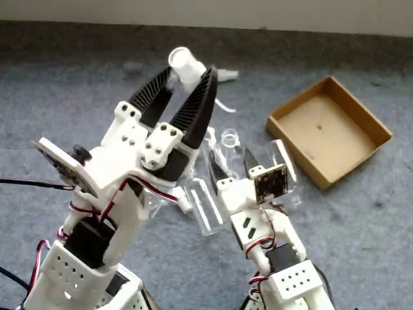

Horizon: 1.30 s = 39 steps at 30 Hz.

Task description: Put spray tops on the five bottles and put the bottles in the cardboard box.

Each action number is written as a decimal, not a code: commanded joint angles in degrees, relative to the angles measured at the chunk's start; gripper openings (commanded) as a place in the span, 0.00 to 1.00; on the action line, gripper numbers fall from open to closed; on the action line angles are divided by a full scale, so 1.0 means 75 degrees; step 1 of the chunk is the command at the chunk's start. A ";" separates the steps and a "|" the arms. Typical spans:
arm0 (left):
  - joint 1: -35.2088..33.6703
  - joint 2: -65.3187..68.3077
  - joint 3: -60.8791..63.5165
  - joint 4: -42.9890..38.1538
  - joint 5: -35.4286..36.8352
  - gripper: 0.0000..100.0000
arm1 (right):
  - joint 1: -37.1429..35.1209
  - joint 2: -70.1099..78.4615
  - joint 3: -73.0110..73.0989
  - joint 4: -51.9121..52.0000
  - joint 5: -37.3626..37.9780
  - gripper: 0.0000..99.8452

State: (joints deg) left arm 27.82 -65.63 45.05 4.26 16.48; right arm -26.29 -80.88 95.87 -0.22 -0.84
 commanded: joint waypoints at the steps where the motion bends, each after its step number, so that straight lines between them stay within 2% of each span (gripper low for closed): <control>1: 0.0170 -0.0123 -0.0029 0.0094 0.0164 0.00 | -0.0029 -0.0100 0.1049 0.0029 0.0117 0.07; 8: 0.0193 -0.0123 -0.0029 0.1020 0.0188 0.00 | -0.0029 -0.0100 0.1049 0.0029 0.0117 0.07; 25: 0.0229 -0.0123 0.0709 0.1043 0.0188 0.00 | -0.0029 -0.0100 0.1049 0.0029 0.0117 0.07; 33: 0.0229 -0.0123 0.2362 0.1008 0.0141 0.00 | -0.0029 -0.0088 0.1049 0.0041 0.0117 0.07; 39: 0.0229 -0.0123 0.2737 0.0996 0.0129 0.00 | -0.0029 -0.0088 0.1049 0.0041 0.0117 0.07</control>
State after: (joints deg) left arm 28.70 -65.80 65.80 11.82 17.63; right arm -26.55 -80.79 95.96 0.04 -0.66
